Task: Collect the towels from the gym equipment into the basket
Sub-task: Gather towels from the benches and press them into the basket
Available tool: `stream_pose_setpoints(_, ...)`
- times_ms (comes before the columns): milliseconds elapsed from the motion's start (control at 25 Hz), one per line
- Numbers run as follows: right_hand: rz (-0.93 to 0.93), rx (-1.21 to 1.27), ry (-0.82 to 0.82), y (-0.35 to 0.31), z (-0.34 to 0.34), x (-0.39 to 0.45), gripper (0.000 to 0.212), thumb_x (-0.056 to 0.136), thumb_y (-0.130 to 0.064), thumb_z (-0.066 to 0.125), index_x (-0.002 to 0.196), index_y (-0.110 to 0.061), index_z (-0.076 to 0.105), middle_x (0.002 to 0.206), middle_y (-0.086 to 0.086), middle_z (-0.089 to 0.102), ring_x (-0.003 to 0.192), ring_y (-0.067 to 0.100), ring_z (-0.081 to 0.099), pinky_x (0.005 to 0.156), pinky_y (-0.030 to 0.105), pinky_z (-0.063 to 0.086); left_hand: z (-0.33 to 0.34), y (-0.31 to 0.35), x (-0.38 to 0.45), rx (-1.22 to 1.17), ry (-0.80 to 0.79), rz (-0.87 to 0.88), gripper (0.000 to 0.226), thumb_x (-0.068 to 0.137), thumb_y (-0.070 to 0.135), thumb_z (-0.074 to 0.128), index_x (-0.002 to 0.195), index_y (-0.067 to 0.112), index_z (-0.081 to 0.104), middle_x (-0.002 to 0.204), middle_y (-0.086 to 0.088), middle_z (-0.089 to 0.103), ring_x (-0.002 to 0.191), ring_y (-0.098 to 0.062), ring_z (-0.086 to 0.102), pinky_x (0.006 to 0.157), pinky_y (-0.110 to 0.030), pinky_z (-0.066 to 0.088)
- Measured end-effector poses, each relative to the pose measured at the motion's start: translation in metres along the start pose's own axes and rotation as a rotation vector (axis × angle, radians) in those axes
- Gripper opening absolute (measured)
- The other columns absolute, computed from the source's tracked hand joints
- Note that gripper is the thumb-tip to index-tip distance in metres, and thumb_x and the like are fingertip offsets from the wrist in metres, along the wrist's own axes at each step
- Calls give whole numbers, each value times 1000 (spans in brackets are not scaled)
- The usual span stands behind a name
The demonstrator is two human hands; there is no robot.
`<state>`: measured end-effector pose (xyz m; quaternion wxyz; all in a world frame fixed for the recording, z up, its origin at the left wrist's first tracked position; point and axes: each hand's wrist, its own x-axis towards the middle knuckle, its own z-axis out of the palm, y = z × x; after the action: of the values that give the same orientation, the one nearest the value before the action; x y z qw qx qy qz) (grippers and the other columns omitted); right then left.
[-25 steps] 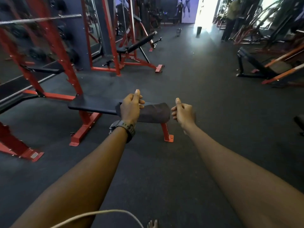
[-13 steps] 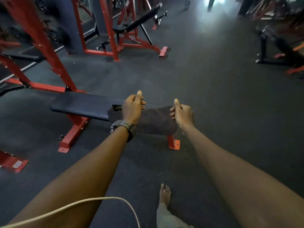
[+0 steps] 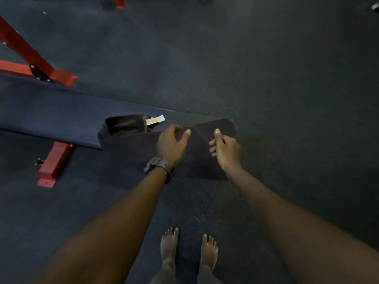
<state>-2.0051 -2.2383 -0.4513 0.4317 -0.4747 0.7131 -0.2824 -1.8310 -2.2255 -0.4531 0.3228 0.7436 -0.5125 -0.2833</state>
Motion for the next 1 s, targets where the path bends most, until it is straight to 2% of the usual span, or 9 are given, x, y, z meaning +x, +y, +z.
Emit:
stream_pose_setpoints(80, -18, -24, 5, 17, 23, 30, 57, 102, -55, 42, 62, -22, 65, 52, -10, 67, 45, 7, 62, 68, 40, 57, 32, -42, 35, 336, -136, 11, 90, 71, 84, 48, 142, 29, 48, 152, -13, 44, 145, -36, 33, 118, -51, 26)
stream_pose_setpoints(160, -29, -42, 0, 32, 40, 48, 54, 104, -51, 42, 64, -22, 65, 51, -11, 66, 45, 5, 61, 66, 36, 54, 60, -80, 54, 586, -316, -66, 130, 46, 102, 42, 156, 46, 3, 168, -14, -6, 152, -42, -15, 111, -66, -14)
stream_pose_setpoints(200, -27, -48, -5, 38, 46, 53, 53, 104, -51, 42, 66, -22, 66, 52, -9, 66, 46, 4, 61, 66, 35, 54, 71, -94, 55, 641, -386, -94, 138, 38, 105, 42, 152, 50, -12, 166, -15, -18, 149, -43, -25, 106, -72, -18)
stream_pose_setpoints(280, -19, -52, -13, 48, 56, 61, 52, 105, -50, 42, 69, -22, 67, 53, -6, 66, 48, 3, 62, 67, 35, 55, 90, -117, 53, 696, -447, -113, 138, 38, 105, 43, 150, 51, -14, 165, -17, -10, 150, -46, -14, 104, -81, -8)
stream_pose_setpoints(360, -23, -48, -12, 53, 62, 65, 52, 105, -50, 42, 69, -22, 67, 54, -5, 65, 51, 5, 62, 67, 34, 54, 96, -124, 51, 750, -355, -72, 112, 52, 99, 44, 146, 42, 23, 152, -17, 28, 141, -44, 23, 104, -80, 12)
stream_pose_setpoints(440, -20, -9, 9, 51, 63, 66, 52, 105, -49, 42, 68, -22, 67, 52, -6, 65, 49, 3, 61, 62, 31, 51, 93, -120, 48, 700, -214, 14, 55, 73, 78, 54, 105, 33, 52, 118, -9, 60, 116, -38, 49, 96, -66, 34)
stream_pose_setpoints(520, -25, 36, 30, 43, 59, 65, 52, 105, -50, 43, 68, -22, 66, 52, -8, 66, 47, 2, 61, 61, 30, 50, 80, -105, 46, 447, -194, 26, 23, 84, 44, 61, 78, 29, 45, 92, -7, 66, 94, -38, 60, 77, -47, 46)
stream_pose_setpoints(680, -58, 116, 124, -8, 9, 60, 51, 104, -50, 43, 67, -23, 65, 52, -9, 65, 49, 7, 62, 67, 40, 56, 37, -15, 54, 155, -191, 176, 31, 84, 22, 65, 65, 26, 40, 65, 9, 51, 63, -24, 53, 50, -29, 35)
stream_pose_setpoints(1000, -190, 260, 612, -170, -265, -37, 54, 104, -51, 43, 68, -19, 66, 53, -7, 65, 48, 4, 61, 65, 39, 55, -71, 315, 40, -117, -222, 639, 28, 72, 1, 69, 74, 11, 43, 73, -4, 47, 64, -20, 42, 55, -32, 25)
